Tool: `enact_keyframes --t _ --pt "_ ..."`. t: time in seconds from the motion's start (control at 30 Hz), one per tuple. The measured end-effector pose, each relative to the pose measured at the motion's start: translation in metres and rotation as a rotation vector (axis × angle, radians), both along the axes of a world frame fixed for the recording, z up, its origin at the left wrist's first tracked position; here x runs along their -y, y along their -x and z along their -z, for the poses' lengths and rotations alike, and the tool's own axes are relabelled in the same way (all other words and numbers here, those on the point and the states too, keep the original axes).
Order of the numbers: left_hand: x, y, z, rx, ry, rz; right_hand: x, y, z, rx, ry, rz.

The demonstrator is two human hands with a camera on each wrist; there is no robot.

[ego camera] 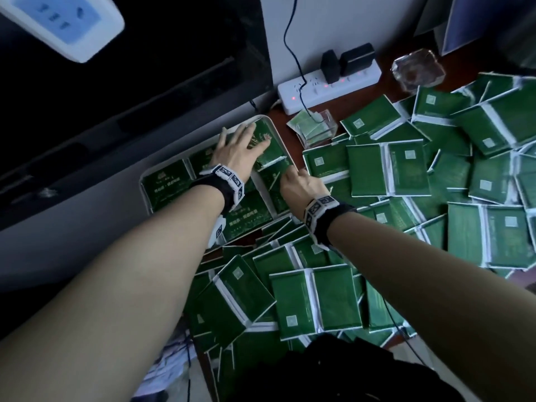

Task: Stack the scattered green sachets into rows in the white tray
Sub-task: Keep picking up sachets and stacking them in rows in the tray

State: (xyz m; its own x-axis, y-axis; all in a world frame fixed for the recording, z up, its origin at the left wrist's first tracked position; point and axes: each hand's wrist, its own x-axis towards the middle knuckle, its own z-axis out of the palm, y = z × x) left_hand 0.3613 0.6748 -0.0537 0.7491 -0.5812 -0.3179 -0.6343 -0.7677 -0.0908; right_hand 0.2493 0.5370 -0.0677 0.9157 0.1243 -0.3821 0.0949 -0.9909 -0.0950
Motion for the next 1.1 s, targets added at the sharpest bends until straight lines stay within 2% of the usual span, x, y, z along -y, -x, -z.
enact_keyframes --t 0.13,0.3,0.37,0.53,0.67,1.1 --pt "0.001 -0.002 0.017 -0.036 0.001 -0.024 0.002 0.001 0.018 -0.01 -0.127 0.034" --pt "0.0 0.002 0.034 -0.232 0.041 -0.2 0.017 0.007 0.026 0.0 -0.265 0.118" --pt "0.0 0.005 0.037 -0.263 0.059 -0.22 0.022 0.005 0.024 -0.003 -0.275 0.171" --pt "0.006 0.011 0.04 -0.136 0.053 -0.214 0.029 -0.001 0.022 -0.003 -0.204 0.266" --pt "0.011 0.014 0.046 -0.151 -0.004 -0.254 0.031 -0.002 0.021 -0.011 -0.174 0.283" --pt "0.022 -0.002 0.044 -0.157 0.004 -0.195 0.036 -0.02 0.016 -0.118 -0.358 0.511"
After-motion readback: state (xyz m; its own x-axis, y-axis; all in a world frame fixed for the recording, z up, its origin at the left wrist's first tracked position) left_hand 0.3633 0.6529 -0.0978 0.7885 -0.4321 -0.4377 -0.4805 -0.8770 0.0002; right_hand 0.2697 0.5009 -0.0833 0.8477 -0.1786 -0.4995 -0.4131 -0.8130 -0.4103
